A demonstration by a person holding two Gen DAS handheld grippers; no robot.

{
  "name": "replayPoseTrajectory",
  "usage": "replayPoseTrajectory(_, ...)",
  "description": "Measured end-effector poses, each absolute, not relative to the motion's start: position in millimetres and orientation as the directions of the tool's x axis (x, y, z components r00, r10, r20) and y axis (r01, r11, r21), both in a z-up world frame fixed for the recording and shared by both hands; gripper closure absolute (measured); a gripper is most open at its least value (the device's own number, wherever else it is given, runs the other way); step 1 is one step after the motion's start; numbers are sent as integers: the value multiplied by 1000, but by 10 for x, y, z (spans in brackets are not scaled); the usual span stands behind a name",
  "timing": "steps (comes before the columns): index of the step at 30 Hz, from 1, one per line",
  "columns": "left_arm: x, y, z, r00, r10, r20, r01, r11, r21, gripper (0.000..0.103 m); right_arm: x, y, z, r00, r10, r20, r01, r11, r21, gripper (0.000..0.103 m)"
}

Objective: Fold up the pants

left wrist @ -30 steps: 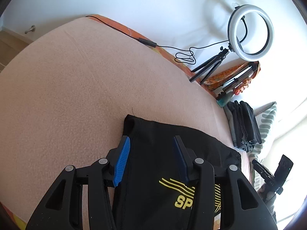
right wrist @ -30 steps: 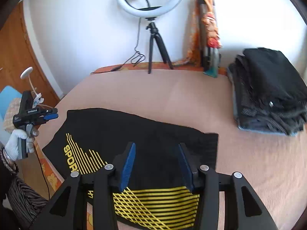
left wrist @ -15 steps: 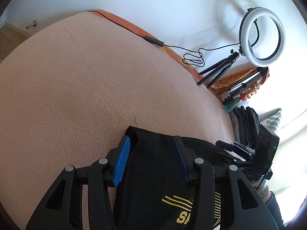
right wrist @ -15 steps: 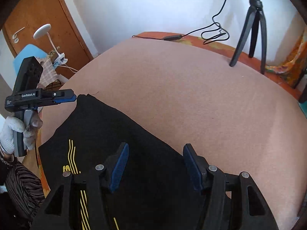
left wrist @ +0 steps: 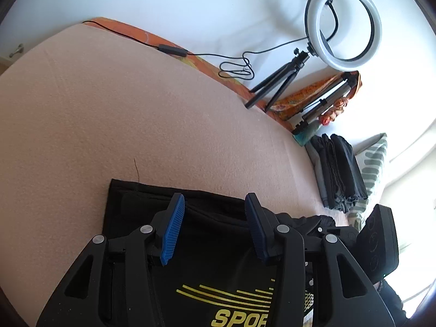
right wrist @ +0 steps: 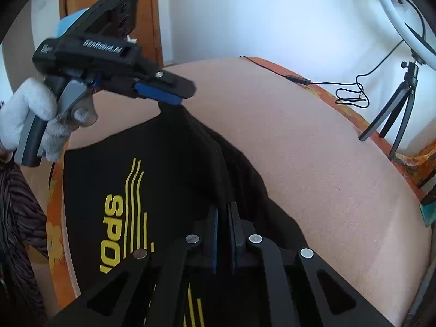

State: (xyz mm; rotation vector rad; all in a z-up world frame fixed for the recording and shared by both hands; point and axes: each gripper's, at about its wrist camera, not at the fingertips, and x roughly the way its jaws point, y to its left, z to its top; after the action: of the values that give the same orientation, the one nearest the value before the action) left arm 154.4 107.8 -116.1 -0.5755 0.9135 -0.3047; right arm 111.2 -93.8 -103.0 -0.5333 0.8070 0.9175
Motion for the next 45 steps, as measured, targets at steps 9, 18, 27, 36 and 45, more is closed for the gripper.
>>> replayPoseTrajectory(9, 1396, 692, -1434, 475, -488, -732, 99, 857, -506, 59, 1030, -1272, -959, 282, 542, -791, -847, 528, 60, 74)
replayPoseTrajectory(18, 1346, 714, -1415, 467, -492, -735, 126, 860, -495, 59, 1577, -1592, -728, 368, 481, -796, -681, 722, 121, 74)
replayPoseTrajectory(27, 1347, 715, -1413, 458, -497, -737, 130, 858, -497, 59, 1371, -1096, -965, 398, 350, -848, -715, 697, -48, 78)
replayPoseTrajectory(36, 1313, 776, -1422, 458, -504, -733, 116, 851, -513, 59, 1391, -966, -1166, 410, 236, -881, -709, 690, -146, 70)
replayPoseTrajectory(45, 1296, 800, -1424, 461, -502, -731, 112, 851, -514, 59, 1468, -939, -1054, 431, 224, -874, -736, 648, -196, 101)
